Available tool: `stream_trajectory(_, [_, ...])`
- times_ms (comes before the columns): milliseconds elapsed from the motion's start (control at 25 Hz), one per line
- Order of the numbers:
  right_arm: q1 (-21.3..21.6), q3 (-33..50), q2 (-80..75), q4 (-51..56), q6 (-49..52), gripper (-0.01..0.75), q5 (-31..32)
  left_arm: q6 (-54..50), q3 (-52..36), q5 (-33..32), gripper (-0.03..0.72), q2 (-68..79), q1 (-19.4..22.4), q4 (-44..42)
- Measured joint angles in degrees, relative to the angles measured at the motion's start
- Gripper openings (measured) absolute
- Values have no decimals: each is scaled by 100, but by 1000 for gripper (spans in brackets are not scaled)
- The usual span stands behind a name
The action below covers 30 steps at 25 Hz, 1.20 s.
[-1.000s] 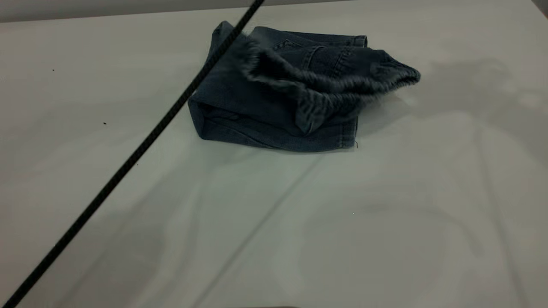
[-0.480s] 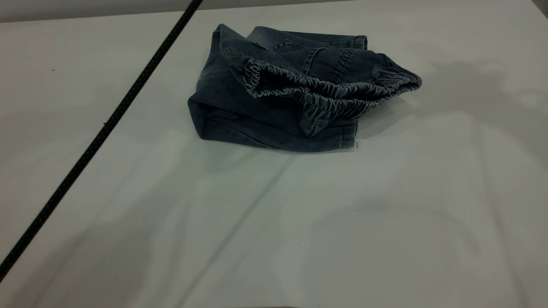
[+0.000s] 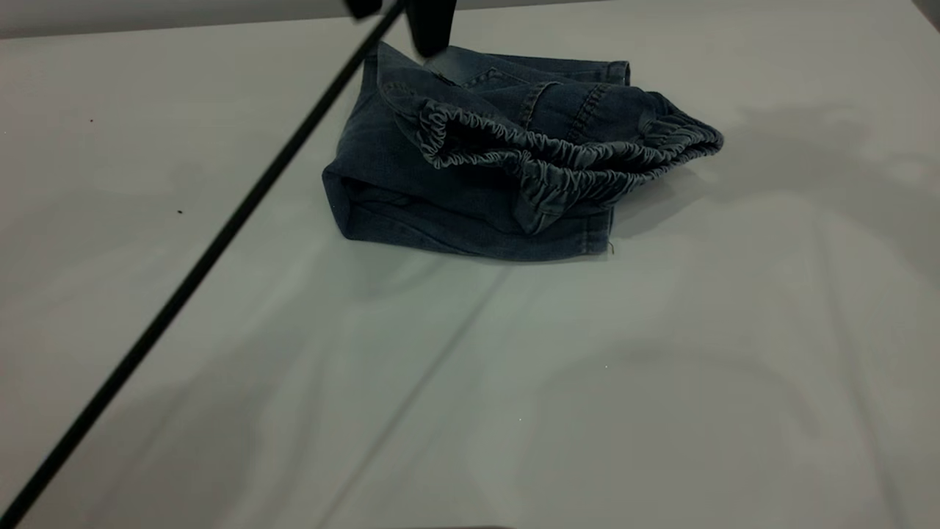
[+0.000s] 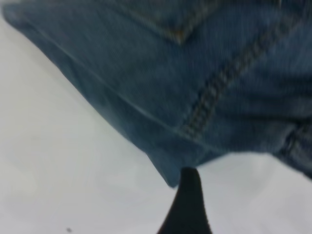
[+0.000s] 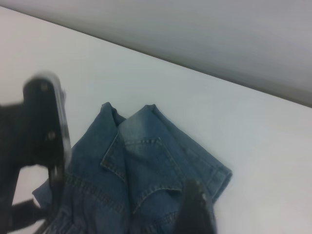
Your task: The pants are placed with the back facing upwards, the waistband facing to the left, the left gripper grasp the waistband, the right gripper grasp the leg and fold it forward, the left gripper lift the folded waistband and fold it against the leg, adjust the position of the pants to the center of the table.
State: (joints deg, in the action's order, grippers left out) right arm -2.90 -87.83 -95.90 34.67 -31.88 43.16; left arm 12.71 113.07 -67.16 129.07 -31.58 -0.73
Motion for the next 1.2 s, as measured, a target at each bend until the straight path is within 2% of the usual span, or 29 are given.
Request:
stream_trajectory(600, [0,0,0,0,0,476,0,-31,-1158,0,551,0,0,-18])
stream_trajectory(800, [0,0,0,0,2,476,0,64,-1255,13,550,12,0,-18])
stream_trajectory(920, [0,0,0,0,2,476,0,108,-1255,382,550,177,0,-5])
stream_trajectory(1200, [0,0,0,0,2,476,0,-10,-1175,2064,550,646,0,21])
